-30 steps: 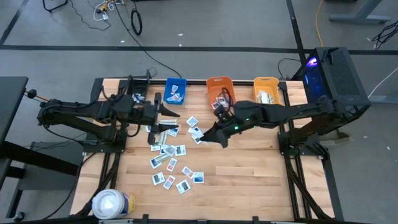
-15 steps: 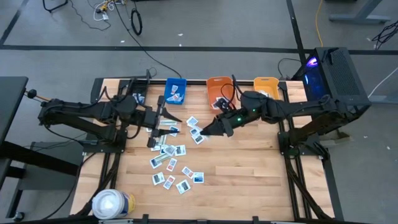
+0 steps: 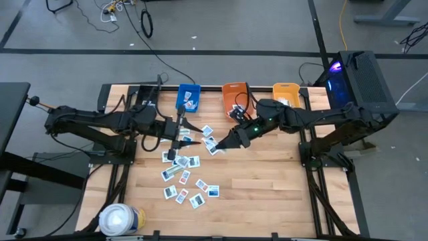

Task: Pick & Place First Aid Supplies
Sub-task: Put the bandage into the yellow bin

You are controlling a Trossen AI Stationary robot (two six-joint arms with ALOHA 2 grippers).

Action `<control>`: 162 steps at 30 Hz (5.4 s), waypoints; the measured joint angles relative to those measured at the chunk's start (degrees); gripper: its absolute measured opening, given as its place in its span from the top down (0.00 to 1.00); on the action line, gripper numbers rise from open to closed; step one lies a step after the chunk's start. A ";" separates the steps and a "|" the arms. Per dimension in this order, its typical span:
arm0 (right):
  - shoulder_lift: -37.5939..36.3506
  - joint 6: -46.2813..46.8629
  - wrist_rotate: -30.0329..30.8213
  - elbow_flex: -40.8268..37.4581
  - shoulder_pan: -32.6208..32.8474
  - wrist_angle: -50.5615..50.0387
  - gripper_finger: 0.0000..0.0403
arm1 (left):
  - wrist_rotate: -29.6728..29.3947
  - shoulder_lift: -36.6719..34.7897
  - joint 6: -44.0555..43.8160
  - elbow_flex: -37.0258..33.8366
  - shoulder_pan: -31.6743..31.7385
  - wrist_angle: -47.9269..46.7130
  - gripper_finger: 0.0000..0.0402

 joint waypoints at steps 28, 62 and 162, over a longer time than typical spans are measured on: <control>1.45 0.85 -1.00 0.00 0.00 1.14 0.76 | 6.37 2.96 -1.69 0.00 -0.17 5.77 0.60; 1.40 -3.29 0.90 0.00 -3.63 1.32 0.76 | 3.36 -2.65 -8.84 0.02 5.74 -5.47 0.47; -0.96 -31.57 52.90 -21.79 -46.99 -48.64 0.60 | -16.01 -15.51 -8.98 0.00 8.63 -12.60 0.48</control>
